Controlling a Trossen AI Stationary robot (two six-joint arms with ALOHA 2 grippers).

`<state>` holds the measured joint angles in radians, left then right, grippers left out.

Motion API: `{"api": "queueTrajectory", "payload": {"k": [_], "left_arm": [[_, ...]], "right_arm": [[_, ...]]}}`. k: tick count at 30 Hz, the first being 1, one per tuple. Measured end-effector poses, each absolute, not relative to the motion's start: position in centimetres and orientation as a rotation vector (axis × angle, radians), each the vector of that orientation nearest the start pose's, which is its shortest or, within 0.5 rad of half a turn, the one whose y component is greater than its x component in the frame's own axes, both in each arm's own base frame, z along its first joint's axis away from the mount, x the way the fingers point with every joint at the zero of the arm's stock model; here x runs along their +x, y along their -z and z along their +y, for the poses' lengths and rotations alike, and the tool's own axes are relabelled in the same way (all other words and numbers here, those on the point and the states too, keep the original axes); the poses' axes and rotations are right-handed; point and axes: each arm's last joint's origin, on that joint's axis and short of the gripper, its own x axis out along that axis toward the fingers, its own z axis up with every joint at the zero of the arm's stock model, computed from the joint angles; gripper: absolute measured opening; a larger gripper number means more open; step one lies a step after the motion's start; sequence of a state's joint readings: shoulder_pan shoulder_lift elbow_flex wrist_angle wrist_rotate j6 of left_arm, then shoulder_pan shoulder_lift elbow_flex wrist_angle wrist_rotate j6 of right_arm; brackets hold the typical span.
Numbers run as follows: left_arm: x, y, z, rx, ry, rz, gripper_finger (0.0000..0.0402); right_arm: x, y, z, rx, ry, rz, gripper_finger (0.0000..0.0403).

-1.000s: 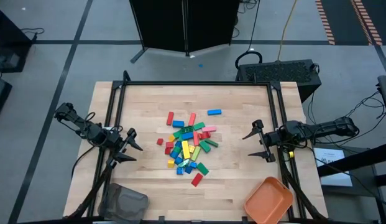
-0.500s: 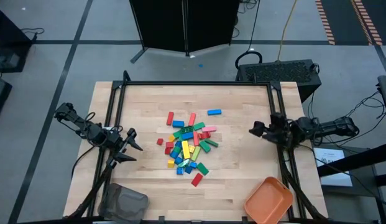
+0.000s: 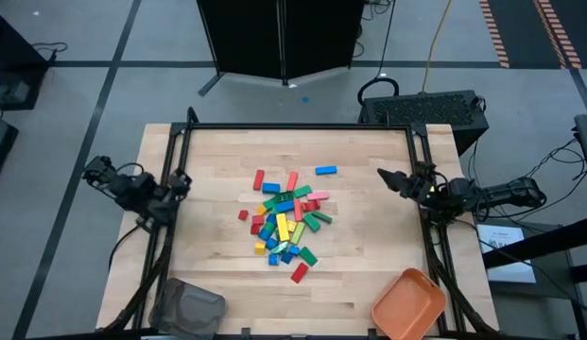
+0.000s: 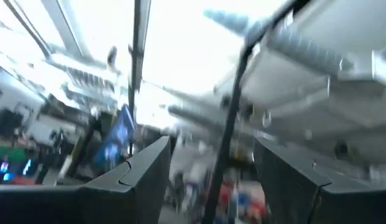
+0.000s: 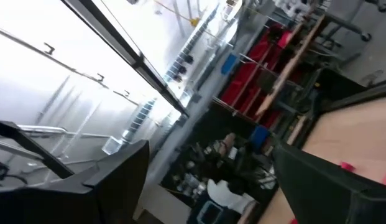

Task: Sort blocks by size
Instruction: Put the red triangular block into the black bin

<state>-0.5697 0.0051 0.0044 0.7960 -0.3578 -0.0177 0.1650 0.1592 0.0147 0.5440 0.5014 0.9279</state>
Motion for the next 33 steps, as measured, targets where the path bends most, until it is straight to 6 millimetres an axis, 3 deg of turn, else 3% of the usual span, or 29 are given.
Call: {"api": "queueTrajectory", "payload": {"k": [7, 11, 14, 18, 22, 25, 29, 33], "left_arm": [[4.9, -24.6, -1.3, -0.539, 0.008, -0.868, 0.0230], [4.1, -26.7, -0.7, -0.584, -0.016, -0.905, 0.0230], [4.8, -29.1, -1.0, -0.553, -0.058, -0.709, 0.0230], [6.5, -32.9, -1.5, -0.532, -0.251, -0.397, 0.0230], [9.0, -35.3, -3.0, -0.375, -0.353, -0.083, 0.0230], [11.3, -34.8, -4.5, -0.176, -0.409, 0.191, 0.0230], [14.9, -32.3, -6.4, 0.123, -0.444, 0.436, 0.0230], [18.2, -29.4, -6.9, 0.119, -0.453, 0.618, 0.0230]], "right_arm": [[9.8, -20.4, 0.2, 1.072, 0.134, -0.492, 0.0329], [9.8, -20.4, 0.2, 1.063, 0.136, -0.491, 0.0329], [9.8, -20.3, 0.2, 1.060, 0.137, -0.489, 0.0329], [9.8, -20.3, 0.2, 1.030, 0.142, -0.483, 0.0329], [9.9, -20.1, 0.3, 0.947, 0.173, -0.447, 0.0329], [10.1, -19.6, 0.3, 0.910, 0.199, -0.396, 0.0329], [10.3, -18.8, 0.3, 0.889, 0.232, -0.321, 0.0329], [10.4, -18.2, 0.3, 0.884, 0.257, -0.262, 0.0329]]}}
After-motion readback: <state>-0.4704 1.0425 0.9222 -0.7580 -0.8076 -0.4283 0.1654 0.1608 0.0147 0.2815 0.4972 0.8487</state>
